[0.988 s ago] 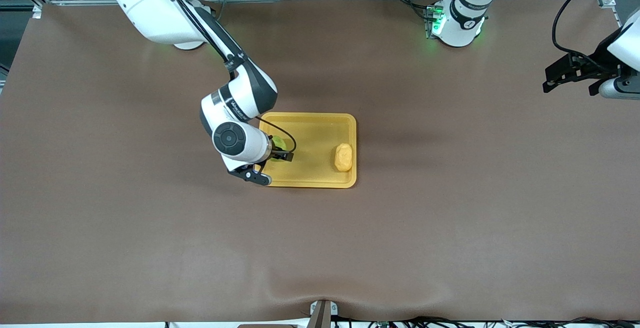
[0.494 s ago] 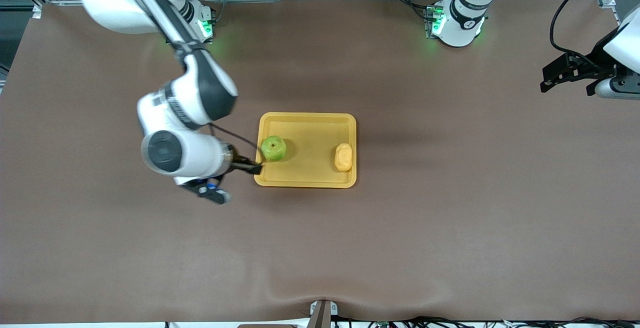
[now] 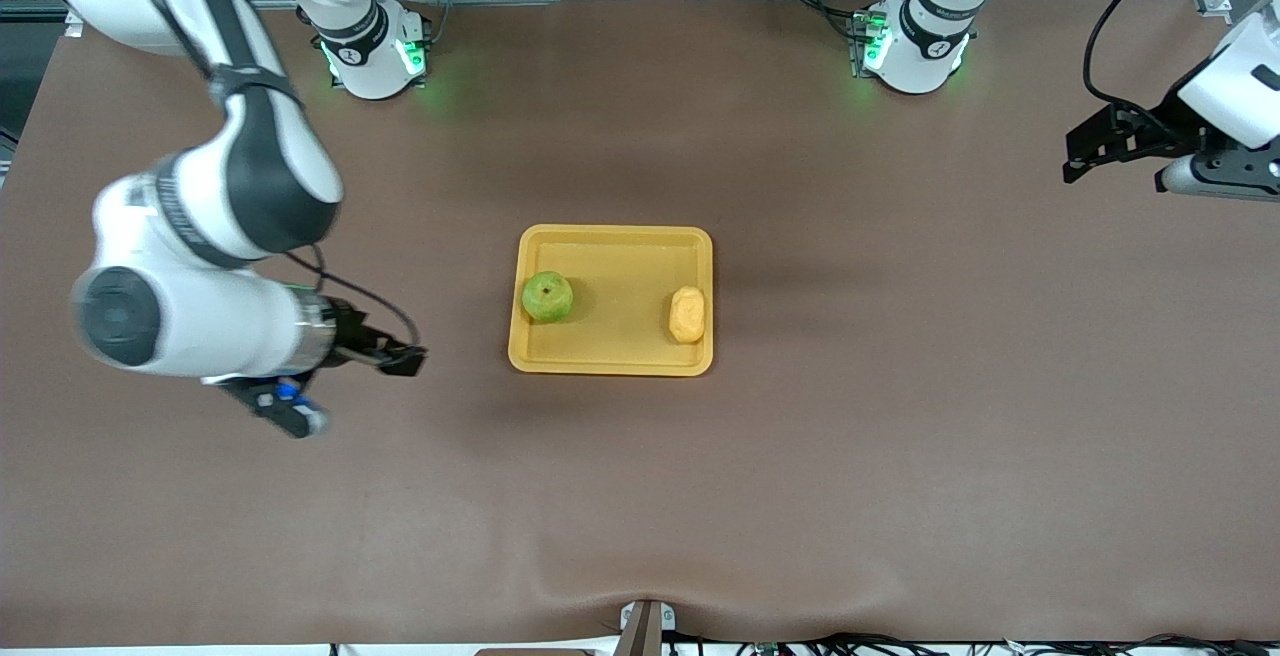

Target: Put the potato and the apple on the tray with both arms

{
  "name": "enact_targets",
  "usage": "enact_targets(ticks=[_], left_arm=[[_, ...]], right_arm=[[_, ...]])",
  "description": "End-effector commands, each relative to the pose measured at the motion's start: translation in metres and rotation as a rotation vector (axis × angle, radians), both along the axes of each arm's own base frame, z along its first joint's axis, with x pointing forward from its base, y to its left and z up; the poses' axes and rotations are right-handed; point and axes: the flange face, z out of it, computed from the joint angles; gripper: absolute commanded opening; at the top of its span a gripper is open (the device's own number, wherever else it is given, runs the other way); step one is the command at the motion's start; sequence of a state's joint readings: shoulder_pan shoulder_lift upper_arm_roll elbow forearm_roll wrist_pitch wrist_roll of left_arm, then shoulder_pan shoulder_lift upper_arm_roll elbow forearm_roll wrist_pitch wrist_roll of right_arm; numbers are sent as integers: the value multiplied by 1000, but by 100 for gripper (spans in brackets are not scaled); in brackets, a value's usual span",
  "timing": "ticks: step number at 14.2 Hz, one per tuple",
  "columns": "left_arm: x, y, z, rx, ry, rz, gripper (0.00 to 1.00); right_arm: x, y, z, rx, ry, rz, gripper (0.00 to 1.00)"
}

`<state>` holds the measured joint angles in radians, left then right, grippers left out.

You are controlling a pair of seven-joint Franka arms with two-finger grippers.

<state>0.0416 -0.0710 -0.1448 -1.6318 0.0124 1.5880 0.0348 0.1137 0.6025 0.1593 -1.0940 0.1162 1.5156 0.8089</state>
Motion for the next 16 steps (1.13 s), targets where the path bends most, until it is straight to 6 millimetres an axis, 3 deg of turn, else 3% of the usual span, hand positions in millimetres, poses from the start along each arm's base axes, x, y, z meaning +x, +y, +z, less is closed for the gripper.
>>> enact_targets(ticks=[1,3,5,8,11,12,16], left_arm=[[-3,-16,4,4,-3,-35,100],[-2,-15,4,0,-5,-34,100],[0,-9,1,-3,0,-23,100],[1,-4,1,-4,-1,-22,100],[1,-5,1,-4,0,-25,100],[1,-5,1,-4,0,-25,100],[0,-3,2,1,0,-26,100]], right_arm=[[-3,-37,31,8,-8,-35,100],[-10,-64,51,8,-15,31,100],[-23,-91,84,9,-35,87,100],[-50,-116,134,-44,-79,201,100],[-71,-144,162,-45,-87,350,100],[-81,-149,171,-42,-96,383,100],[-124,-139,198,-74,-149,417,100]])
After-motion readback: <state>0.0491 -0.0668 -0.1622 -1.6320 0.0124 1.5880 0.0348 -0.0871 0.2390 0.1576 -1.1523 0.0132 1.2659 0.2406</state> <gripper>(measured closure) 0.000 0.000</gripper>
